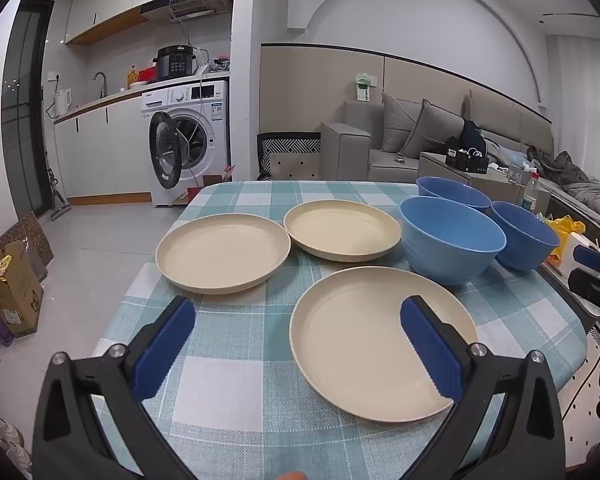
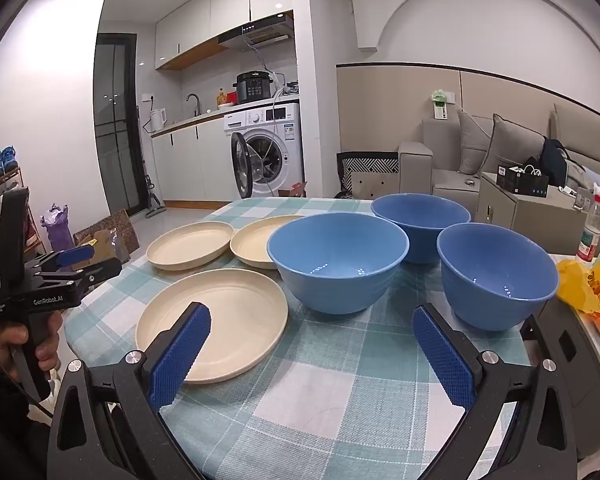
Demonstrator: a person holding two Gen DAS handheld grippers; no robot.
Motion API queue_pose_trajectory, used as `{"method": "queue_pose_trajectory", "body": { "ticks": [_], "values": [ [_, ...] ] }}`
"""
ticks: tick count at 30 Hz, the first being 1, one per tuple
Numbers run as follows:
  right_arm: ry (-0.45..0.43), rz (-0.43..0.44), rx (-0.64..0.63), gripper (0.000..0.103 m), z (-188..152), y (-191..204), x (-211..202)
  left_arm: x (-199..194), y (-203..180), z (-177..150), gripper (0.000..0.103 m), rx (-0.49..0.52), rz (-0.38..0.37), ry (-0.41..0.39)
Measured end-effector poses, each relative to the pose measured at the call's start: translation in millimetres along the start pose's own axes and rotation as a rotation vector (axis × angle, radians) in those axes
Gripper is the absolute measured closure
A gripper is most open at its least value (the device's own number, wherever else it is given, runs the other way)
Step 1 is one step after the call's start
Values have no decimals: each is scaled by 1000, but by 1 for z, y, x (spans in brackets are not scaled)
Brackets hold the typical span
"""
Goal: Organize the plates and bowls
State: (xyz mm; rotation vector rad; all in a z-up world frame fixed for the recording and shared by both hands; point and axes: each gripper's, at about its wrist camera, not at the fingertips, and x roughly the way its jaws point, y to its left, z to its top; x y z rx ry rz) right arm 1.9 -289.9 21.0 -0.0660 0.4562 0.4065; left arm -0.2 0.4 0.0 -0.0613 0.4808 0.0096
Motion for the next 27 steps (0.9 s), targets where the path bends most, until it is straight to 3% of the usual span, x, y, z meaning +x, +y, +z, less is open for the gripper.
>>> {"method": "queue_pose_trajectory", "body": {
  "ticks": [27],
  "values": [
    [-14,-1,10,0,1,-2,-2,-2,1,2,0,17,13,-19]
  ]
}}
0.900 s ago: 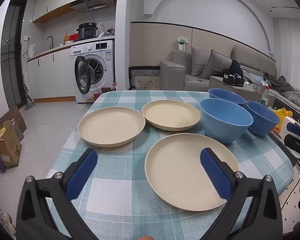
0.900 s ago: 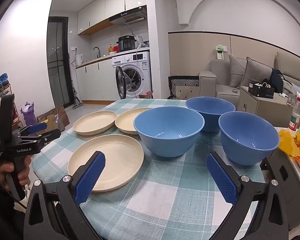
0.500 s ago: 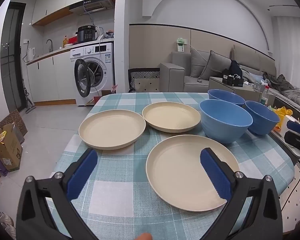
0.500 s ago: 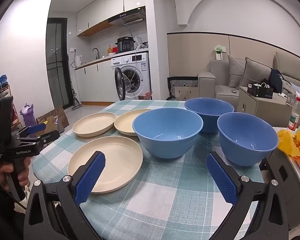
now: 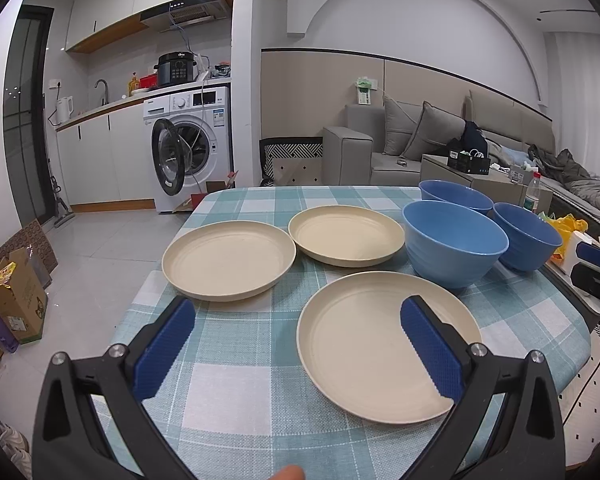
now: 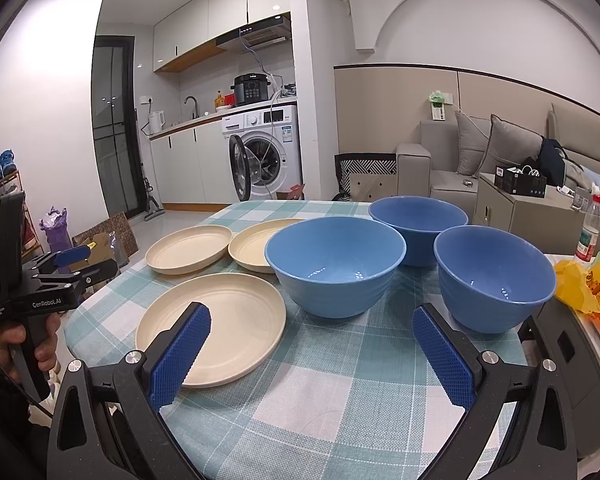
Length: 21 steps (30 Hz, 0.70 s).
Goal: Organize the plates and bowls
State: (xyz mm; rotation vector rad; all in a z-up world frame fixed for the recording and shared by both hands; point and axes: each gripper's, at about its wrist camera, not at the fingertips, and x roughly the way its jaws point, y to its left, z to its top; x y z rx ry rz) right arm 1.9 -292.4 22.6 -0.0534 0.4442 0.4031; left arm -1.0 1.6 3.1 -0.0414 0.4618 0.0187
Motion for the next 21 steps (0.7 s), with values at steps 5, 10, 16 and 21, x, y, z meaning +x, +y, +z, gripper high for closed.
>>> {"method": "queue_pose_trajectory", "body": {
  "ticks": [5,10,16,21],
  "values": [
    [3,0,0,0,0,0,0,1,1,1,0,-2,3,1],
    [1,0,1,0,0,-1,0,1,1,0,0,-2,1,1],
    [4,-2,1,0,1,-2,1,1,2,0,0,-2,2,2],
    [3,-2,0,0,1,-2,0,2,1,0,0,-2,0,4]
  ]
}}
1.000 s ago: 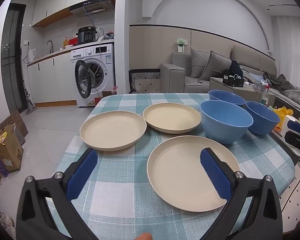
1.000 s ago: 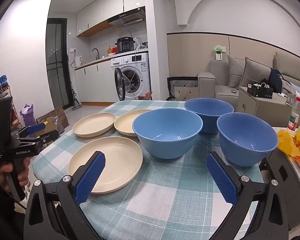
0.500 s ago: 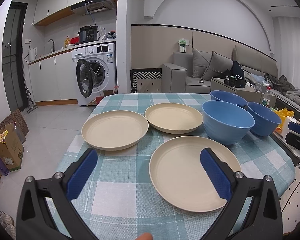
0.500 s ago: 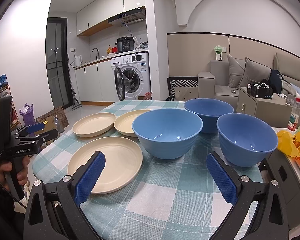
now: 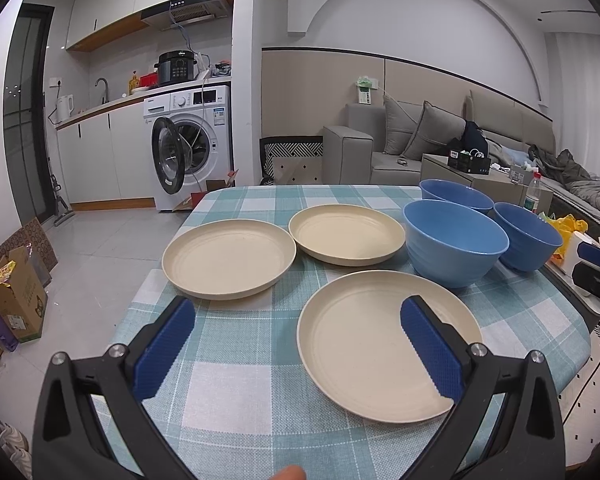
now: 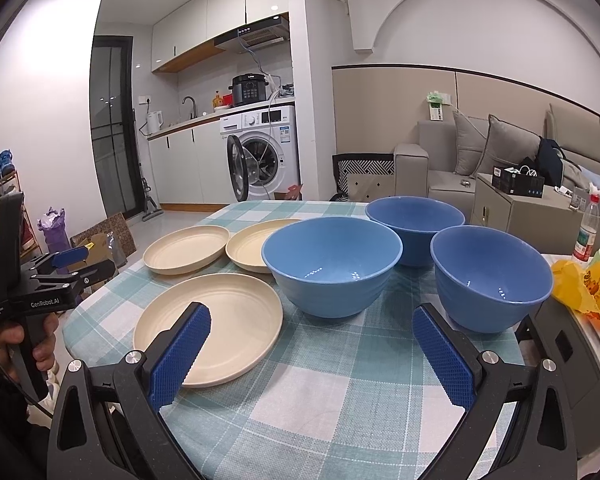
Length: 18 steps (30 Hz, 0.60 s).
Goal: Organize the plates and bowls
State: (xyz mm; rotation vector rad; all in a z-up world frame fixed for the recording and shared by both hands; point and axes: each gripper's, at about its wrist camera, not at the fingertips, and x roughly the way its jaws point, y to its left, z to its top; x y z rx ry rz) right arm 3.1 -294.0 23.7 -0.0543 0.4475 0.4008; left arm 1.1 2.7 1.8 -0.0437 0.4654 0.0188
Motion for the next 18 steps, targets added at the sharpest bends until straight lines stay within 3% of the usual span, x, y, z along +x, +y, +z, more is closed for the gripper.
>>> {"method": "queue_pose_trajectory", "body": {
  "ticks": [18],
  "values": [
    [0,-6,4,0,2,-5,-2,0,0,0,0,0,0,-1]
  ]
}}
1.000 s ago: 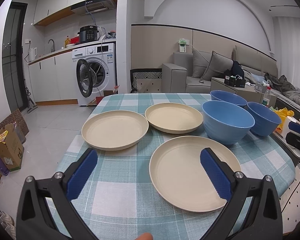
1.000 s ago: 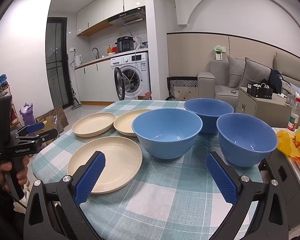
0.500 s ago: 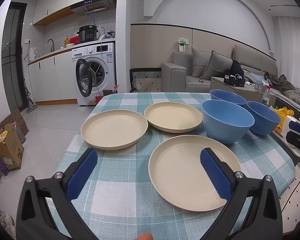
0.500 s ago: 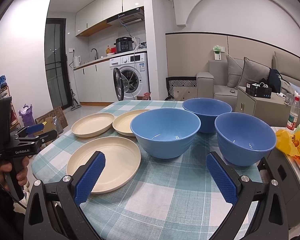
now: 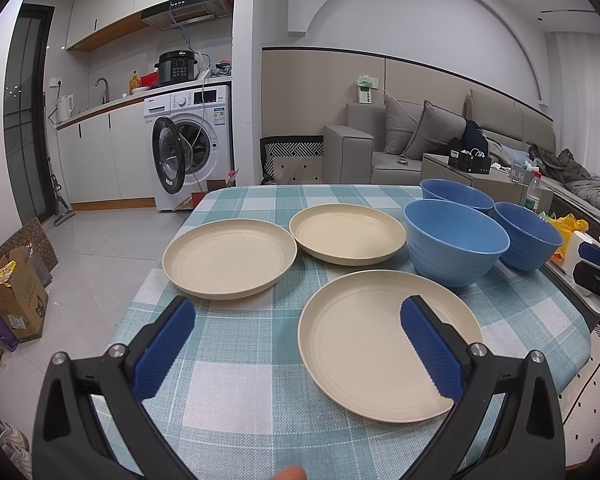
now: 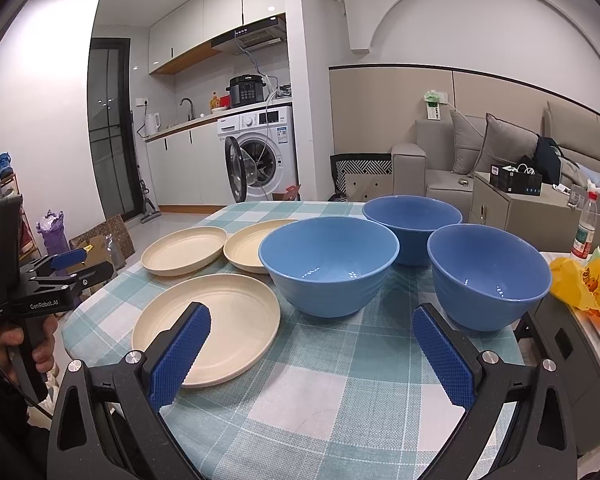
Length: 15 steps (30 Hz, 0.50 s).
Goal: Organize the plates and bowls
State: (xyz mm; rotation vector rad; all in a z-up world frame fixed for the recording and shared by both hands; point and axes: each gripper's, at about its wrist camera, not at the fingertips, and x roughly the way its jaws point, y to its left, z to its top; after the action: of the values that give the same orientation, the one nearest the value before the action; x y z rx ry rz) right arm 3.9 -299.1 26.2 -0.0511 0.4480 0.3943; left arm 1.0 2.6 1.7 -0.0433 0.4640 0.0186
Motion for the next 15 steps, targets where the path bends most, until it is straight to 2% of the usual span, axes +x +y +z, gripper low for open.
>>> {"method": "queue_pose_trajectory", "body": {
  "ticks": [15],
  "values": [
    [-1,2,1,0,0,-1,-1,1,0,0,0,1,0,0]
  ]
}}
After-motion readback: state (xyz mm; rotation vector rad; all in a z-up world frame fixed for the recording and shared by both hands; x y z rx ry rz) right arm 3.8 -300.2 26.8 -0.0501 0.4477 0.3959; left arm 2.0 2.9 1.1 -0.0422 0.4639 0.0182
